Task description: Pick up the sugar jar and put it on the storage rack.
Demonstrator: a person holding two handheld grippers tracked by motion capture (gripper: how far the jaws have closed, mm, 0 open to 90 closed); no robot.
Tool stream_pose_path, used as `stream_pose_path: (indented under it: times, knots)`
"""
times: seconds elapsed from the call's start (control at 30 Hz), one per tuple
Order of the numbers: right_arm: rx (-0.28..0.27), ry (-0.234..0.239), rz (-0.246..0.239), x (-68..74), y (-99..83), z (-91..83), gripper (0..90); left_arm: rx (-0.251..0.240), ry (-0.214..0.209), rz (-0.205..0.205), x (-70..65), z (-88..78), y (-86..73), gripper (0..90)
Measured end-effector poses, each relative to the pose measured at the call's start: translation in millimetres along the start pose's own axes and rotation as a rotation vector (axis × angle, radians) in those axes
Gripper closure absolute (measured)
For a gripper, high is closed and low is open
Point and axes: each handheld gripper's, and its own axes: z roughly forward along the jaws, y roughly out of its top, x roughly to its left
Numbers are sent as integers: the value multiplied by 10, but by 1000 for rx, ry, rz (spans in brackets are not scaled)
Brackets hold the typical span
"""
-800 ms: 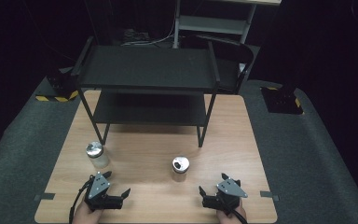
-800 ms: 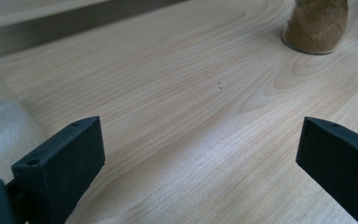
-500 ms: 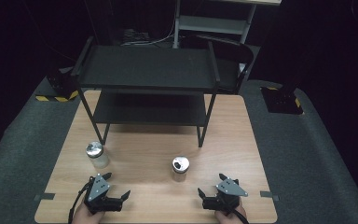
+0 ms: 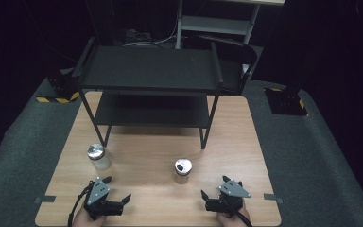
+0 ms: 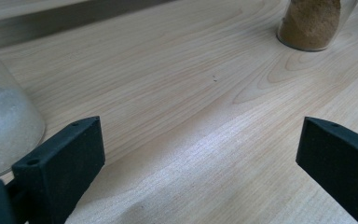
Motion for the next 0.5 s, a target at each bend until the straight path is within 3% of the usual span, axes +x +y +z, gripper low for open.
stream_pose_path:
  times: [0.5]
  knots:
    - [9, 15, 12, -44, 16, 11, 5, 1, -8, -2, 16, -30, -14, 12]
